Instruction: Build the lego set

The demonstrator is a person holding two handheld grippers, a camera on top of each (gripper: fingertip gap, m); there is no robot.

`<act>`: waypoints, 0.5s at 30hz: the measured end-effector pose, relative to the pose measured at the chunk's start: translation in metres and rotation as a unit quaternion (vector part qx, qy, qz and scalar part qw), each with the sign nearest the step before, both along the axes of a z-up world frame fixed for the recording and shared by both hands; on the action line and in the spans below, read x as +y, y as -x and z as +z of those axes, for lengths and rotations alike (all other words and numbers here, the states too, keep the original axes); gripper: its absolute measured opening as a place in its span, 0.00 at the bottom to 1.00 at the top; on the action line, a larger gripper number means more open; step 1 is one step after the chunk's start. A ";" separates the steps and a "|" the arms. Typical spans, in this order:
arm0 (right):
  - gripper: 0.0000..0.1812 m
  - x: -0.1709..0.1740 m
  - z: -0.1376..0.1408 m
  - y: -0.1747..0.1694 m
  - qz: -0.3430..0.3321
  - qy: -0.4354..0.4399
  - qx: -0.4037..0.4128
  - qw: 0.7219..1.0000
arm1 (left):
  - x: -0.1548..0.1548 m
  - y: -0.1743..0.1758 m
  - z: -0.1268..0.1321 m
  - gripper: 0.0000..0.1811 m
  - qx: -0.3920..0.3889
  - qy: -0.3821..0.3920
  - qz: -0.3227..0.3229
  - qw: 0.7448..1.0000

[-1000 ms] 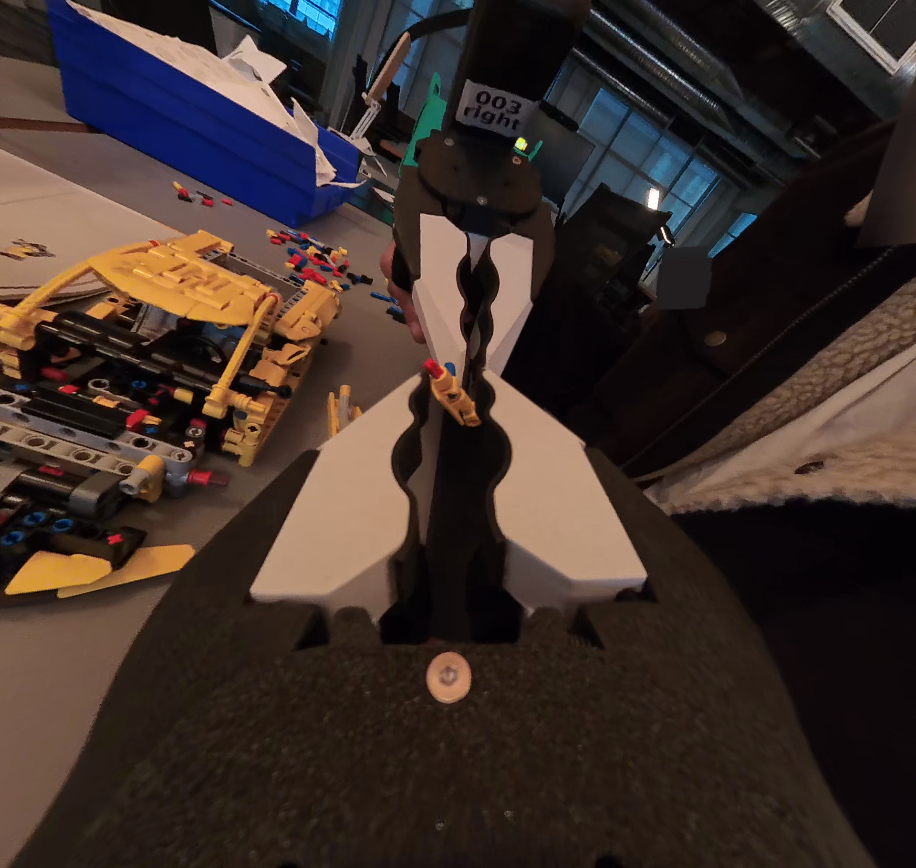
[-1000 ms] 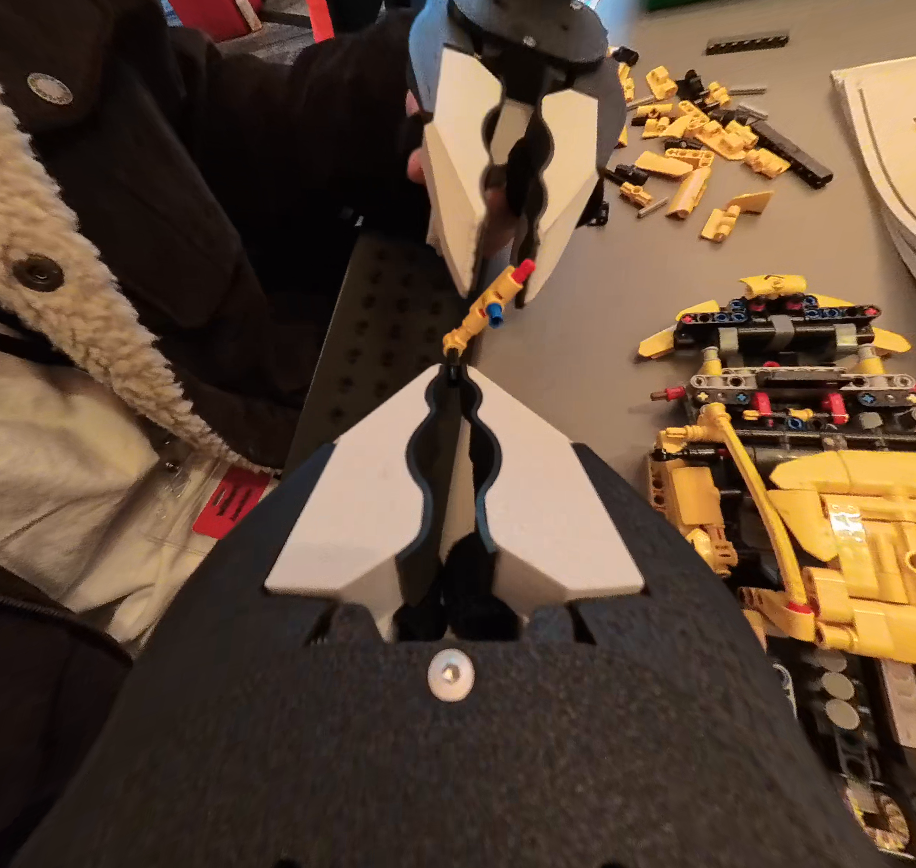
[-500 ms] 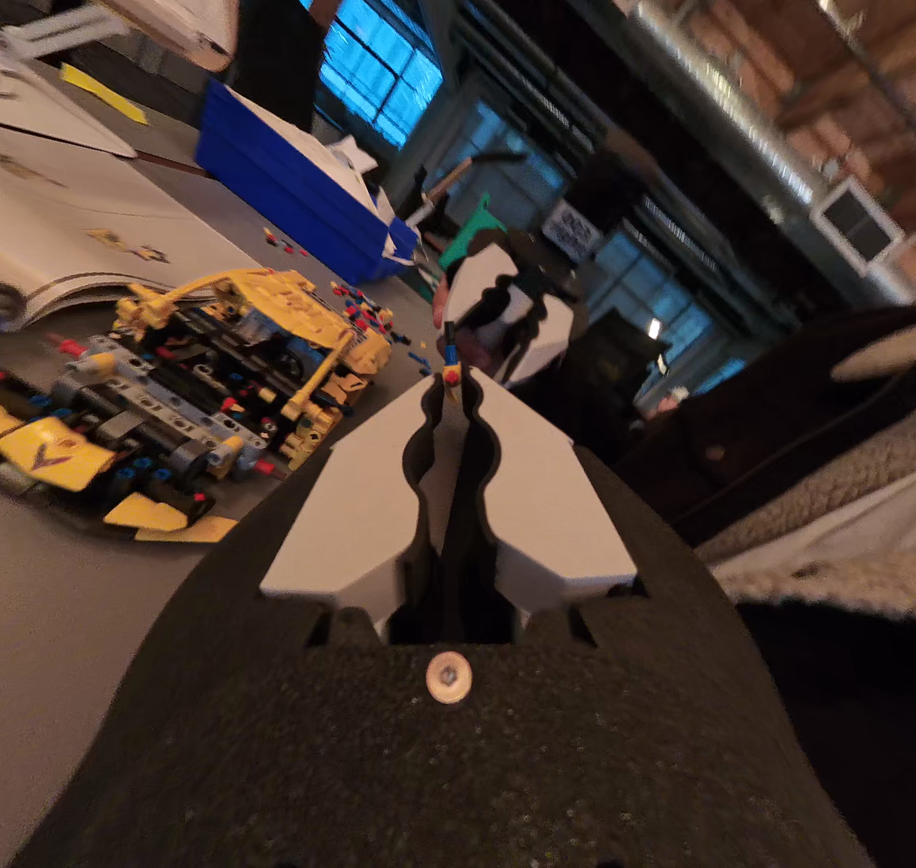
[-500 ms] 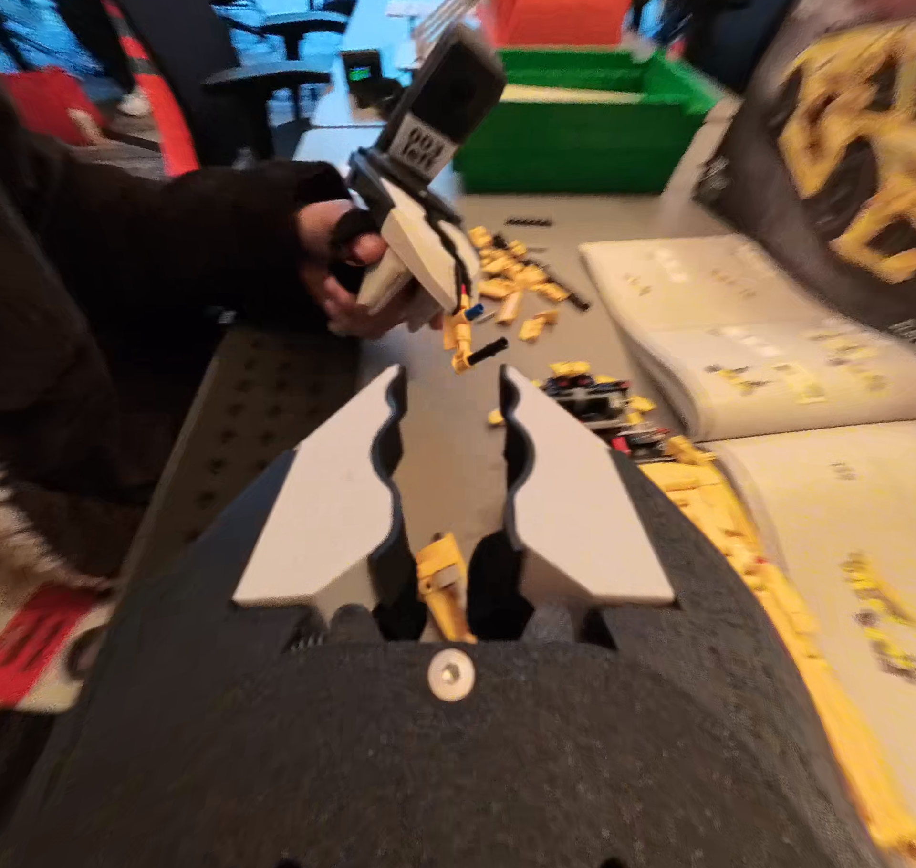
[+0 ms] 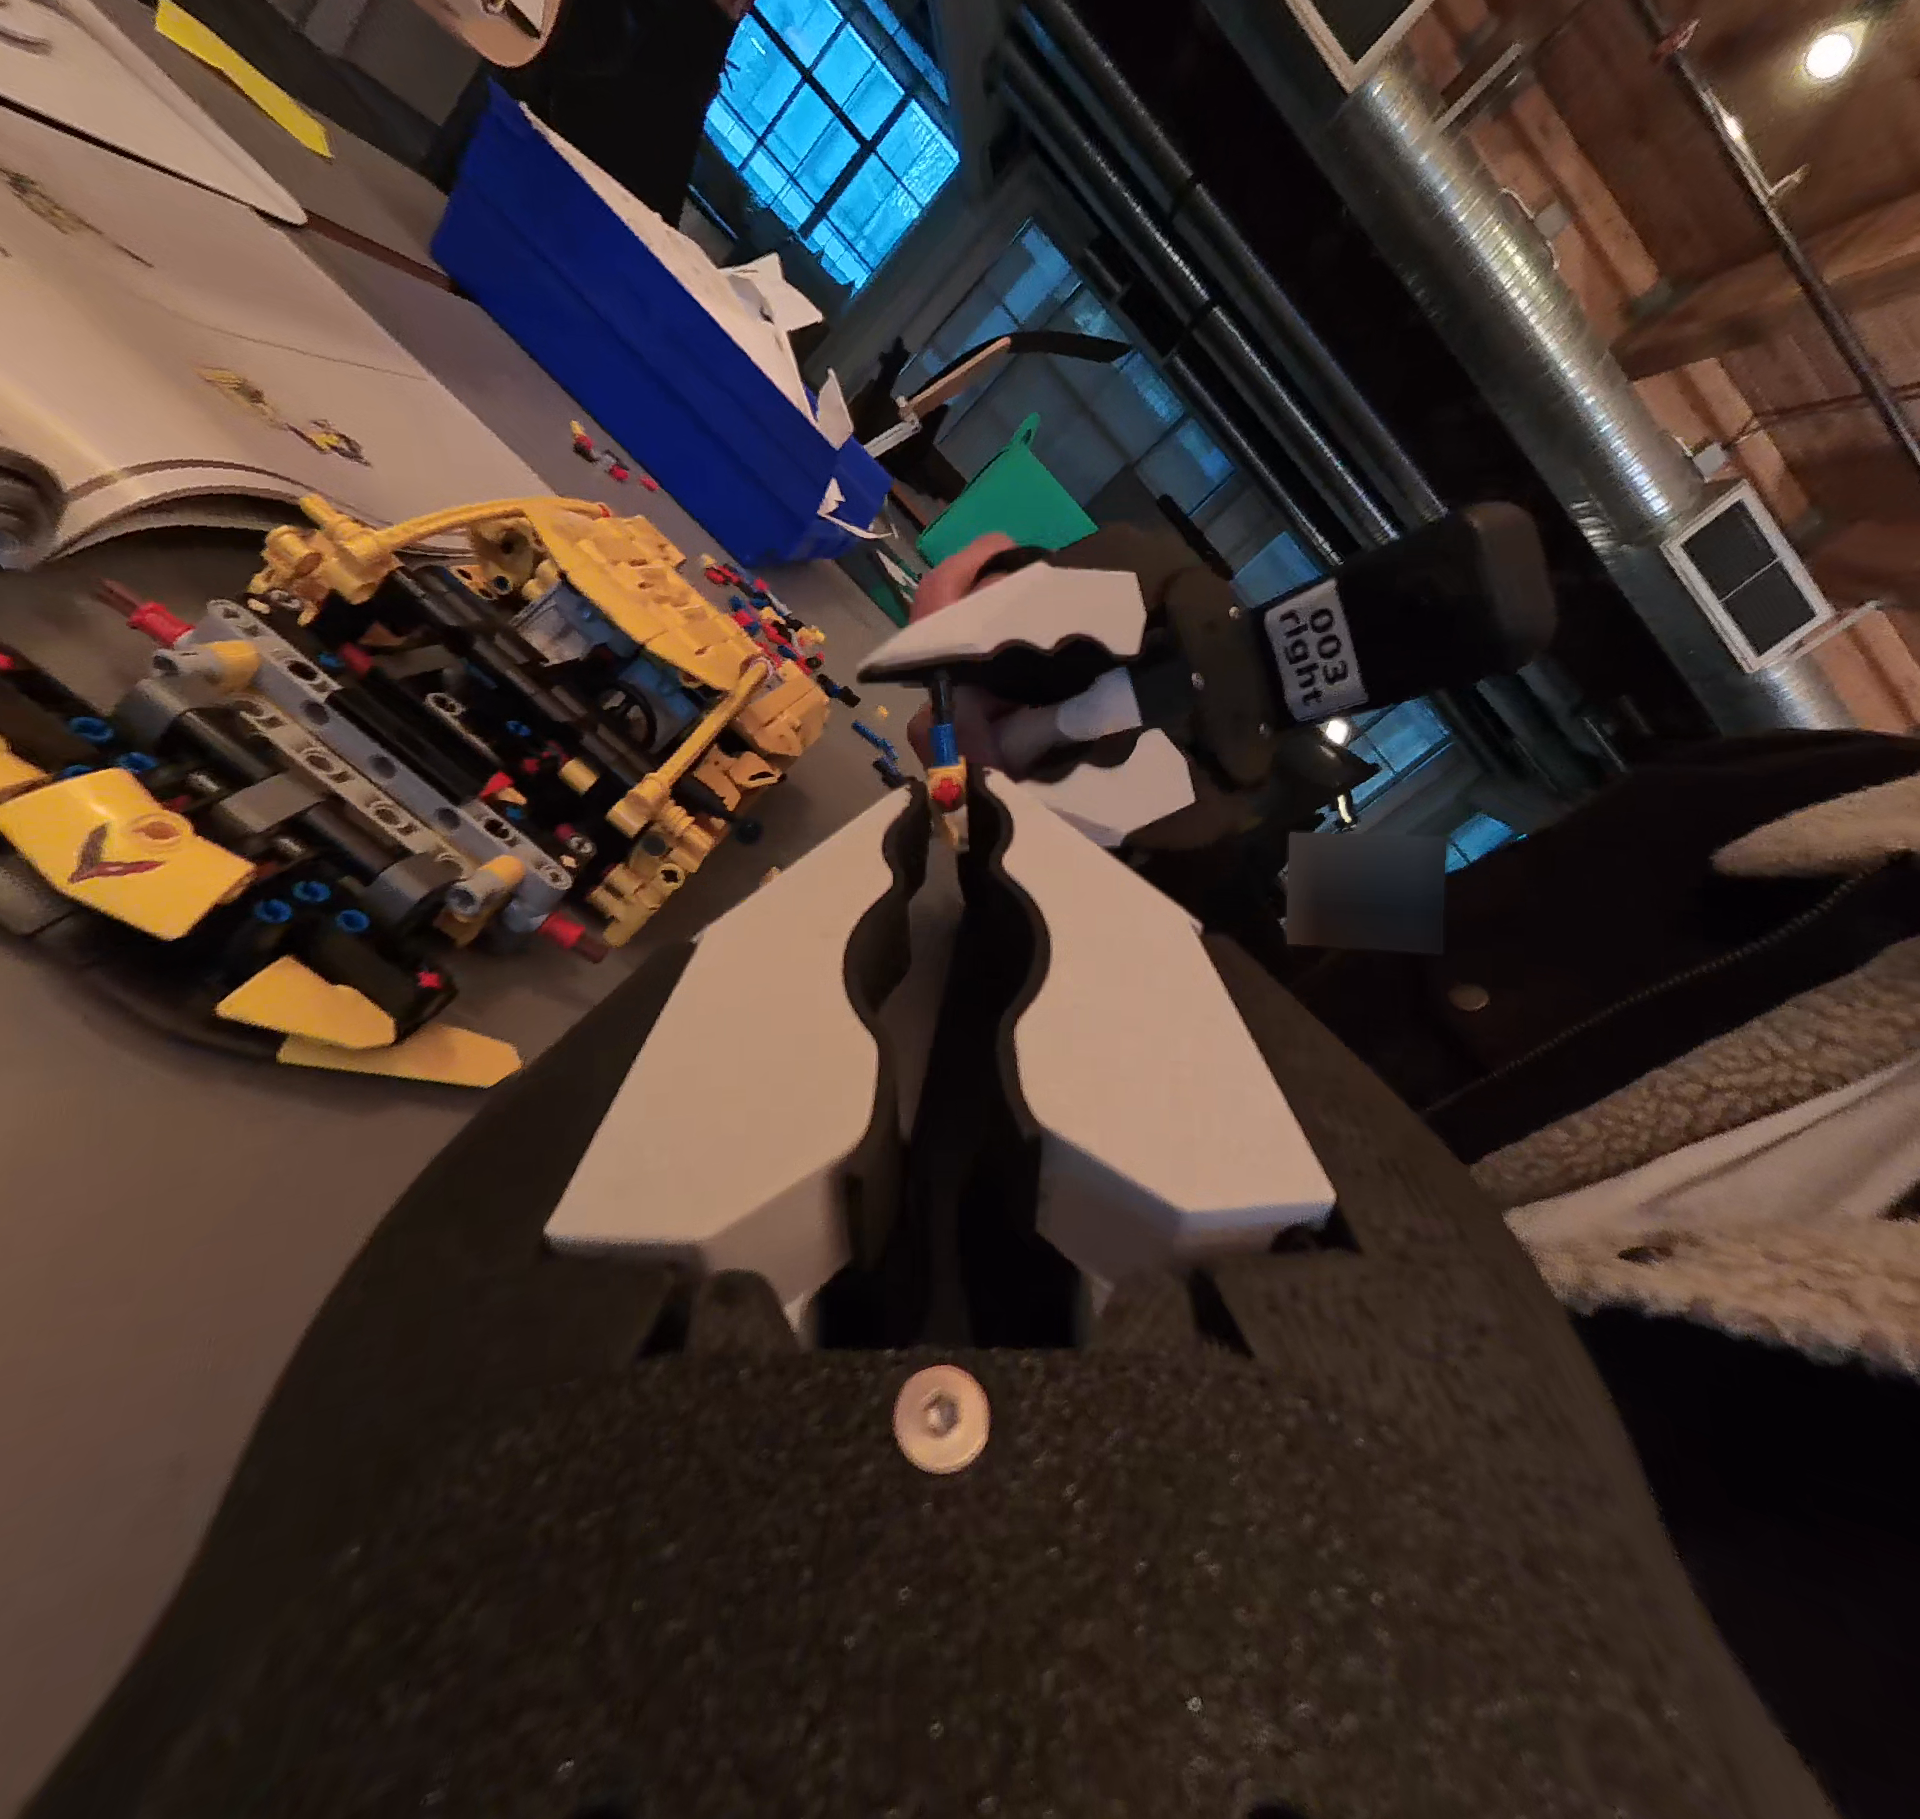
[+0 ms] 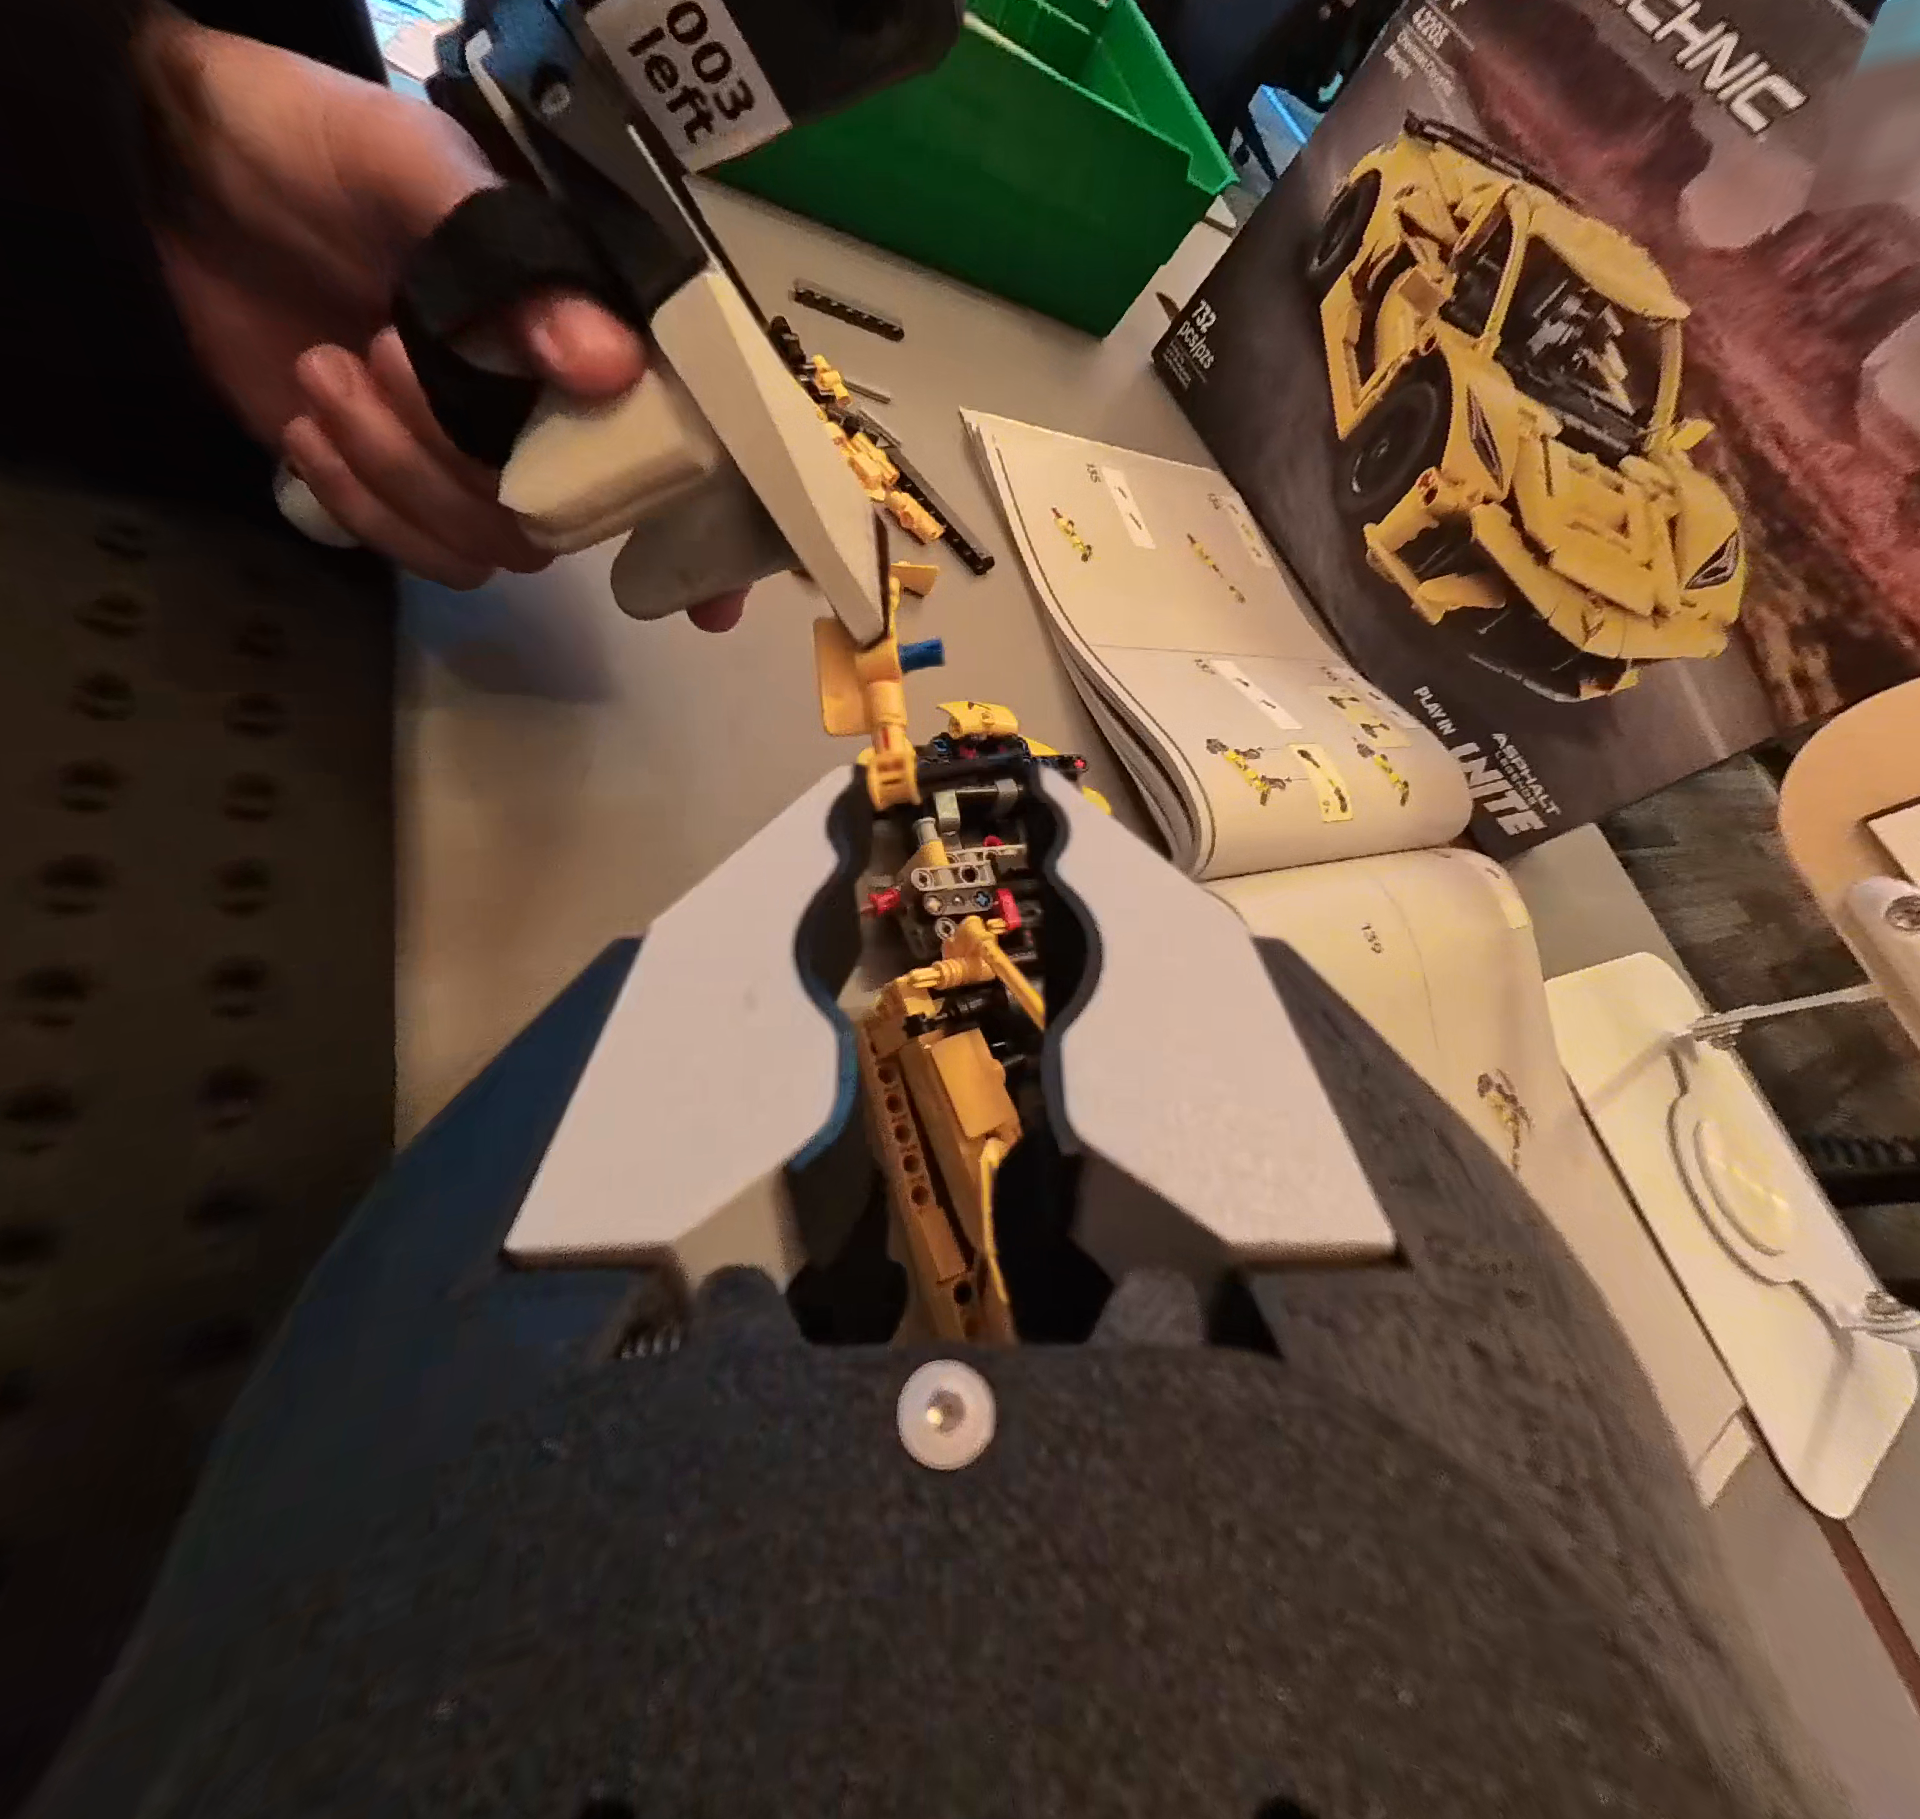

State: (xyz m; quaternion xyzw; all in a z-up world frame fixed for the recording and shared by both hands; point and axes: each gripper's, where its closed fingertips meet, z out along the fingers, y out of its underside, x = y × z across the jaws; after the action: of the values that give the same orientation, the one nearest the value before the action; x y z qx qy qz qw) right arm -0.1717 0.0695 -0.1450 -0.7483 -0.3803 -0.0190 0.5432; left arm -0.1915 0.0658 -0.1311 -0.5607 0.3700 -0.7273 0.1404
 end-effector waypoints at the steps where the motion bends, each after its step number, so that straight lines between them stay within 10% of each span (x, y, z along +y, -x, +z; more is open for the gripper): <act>1: 0.15 0.000 0.000 0.000 0.000 -0.004 -0.007 1.000 | -0.001 0.000 0.000 0.04 0.001 -0.003 0.000 1.000; 15: 0.02 -0.006 -0.010 -0.003 0.008 0.026 -0.081 0.996 | -0.001 -0.002 -0.006 0.04 0.015 0.015 -0.009 1.000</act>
State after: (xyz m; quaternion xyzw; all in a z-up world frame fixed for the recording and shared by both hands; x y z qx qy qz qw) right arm -0.1686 0.0639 -0.1555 -0.7550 -0.4298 -0.0656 0.4909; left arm -0.1893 0.0645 -0.1369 -0.5703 0.3660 -0.7255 0.1196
